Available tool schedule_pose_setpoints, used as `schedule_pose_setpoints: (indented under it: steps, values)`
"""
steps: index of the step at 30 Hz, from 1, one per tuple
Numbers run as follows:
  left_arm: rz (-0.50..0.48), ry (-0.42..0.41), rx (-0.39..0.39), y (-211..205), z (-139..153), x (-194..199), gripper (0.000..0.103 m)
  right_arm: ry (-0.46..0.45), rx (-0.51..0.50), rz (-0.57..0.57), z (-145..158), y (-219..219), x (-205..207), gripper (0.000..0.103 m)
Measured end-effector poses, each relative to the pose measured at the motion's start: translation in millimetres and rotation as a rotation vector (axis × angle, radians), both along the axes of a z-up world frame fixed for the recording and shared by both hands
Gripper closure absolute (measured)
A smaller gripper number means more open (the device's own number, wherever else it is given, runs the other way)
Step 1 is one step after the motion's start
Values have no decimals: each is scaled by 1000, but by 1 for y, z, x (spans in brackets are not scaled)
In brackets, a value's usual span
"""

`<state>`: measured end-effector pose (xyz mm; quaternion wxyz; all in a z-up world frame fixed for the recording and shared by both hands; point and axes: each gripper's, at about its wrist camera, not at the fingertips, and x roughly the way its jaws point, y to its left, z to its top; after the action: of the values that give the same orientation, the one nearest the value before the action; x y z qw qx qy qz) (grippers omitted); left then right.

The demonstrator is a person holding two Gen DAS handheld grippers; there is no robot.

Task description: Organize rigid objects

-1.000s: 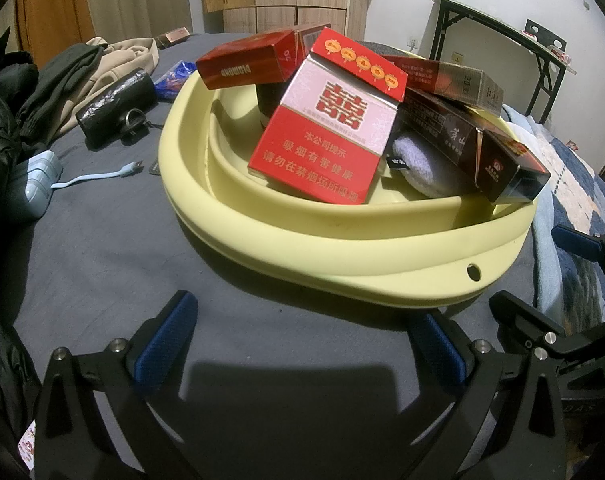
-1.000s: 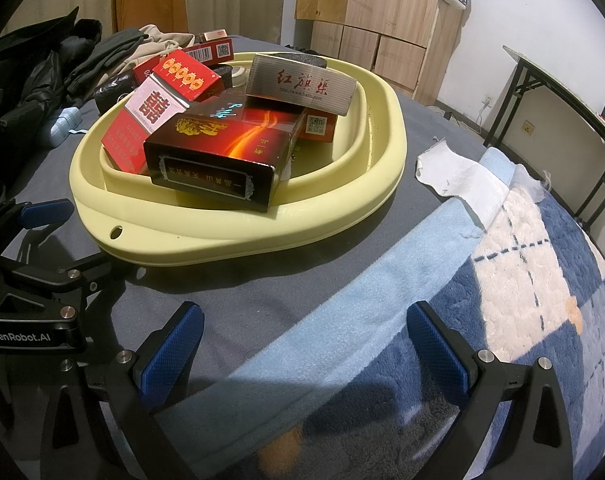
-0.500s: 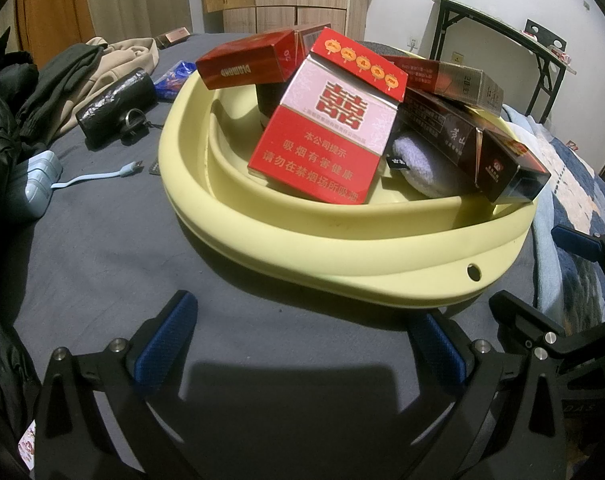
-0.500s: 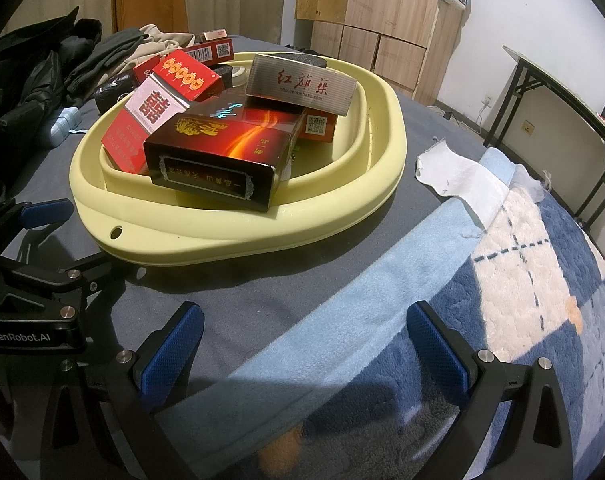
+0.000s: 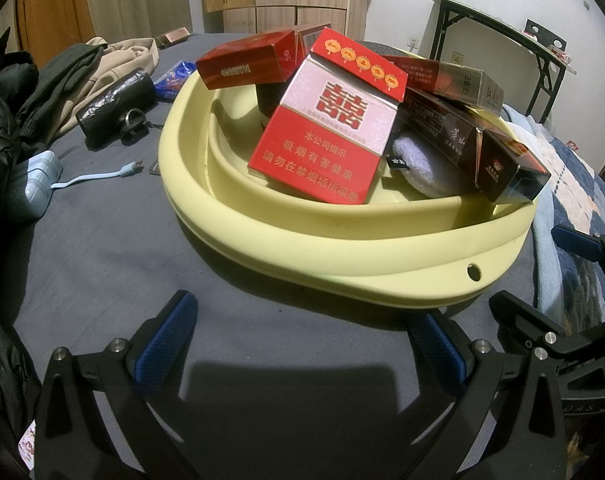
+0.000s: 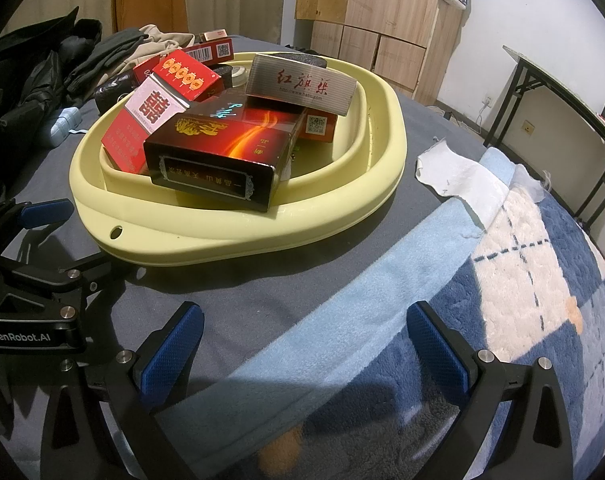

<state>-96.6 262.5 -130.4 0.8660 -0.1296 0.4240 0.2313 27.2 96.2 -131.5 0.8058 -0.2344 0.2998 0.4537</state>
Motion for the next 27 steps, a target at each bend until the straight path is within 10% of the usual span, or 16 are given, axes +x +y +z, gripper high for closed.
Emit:
schedule_pose_setpoints:
  steps: [27]
  values:
    - [1, 0, 0, 0, 1, 2, 0, 0, 0, 0, 0, 0, 0, 0]
